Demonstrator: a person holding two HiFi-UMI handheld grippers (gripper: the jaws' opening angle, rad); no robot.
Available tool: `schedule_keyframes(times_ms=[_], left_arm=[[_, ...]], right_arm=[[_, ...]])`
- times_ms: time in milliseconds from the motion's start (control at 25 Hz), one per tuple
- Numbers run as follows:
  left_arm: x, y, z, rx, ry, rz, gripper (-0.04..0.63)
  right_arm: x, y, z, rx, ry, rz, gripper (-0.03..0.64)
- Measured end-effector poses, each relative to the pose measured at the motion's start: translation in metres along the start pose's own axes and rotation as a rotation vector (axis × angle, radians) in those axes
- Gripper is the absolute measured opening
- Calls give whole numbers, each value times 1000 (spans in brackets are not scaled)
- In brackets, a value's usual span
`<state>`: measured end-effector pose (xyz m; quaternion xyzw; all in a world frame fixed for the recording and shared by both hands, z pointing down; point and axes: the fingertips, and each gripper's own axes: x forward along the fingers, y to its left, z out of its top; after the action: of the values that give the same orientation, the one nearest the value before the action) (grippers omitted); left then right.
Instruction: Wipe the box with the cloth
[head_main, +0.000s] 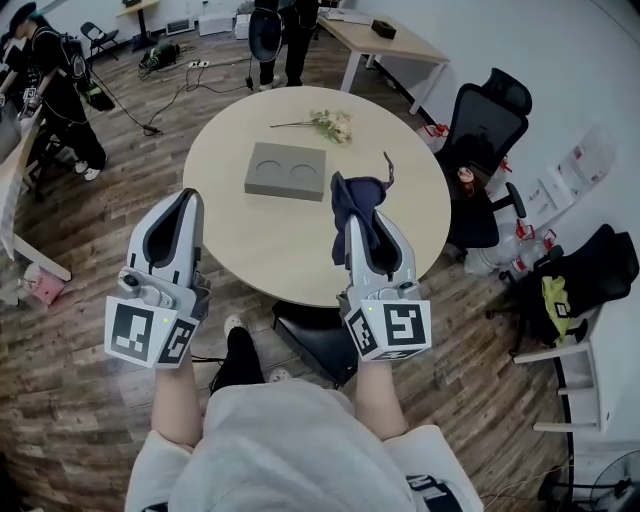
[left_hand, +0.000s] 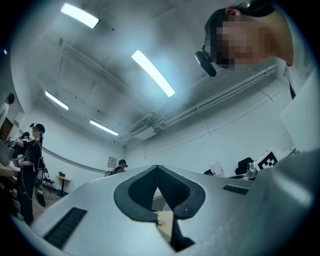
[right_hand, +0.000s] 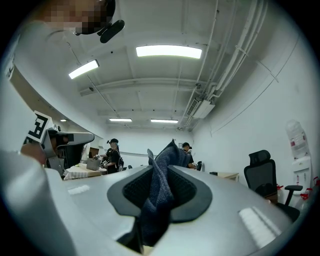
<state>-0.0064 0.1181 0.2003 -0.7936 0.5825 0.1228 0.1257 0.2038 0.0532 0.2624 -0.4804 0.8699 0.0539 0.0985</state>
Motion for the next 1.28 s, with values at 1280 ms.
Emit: schedule_keyframes(times_ms=[1280], left_arm=[[193,167,-81,-55,31,-140,8]], right_arm=[[231,-33,-59,10,40,-140,91]])
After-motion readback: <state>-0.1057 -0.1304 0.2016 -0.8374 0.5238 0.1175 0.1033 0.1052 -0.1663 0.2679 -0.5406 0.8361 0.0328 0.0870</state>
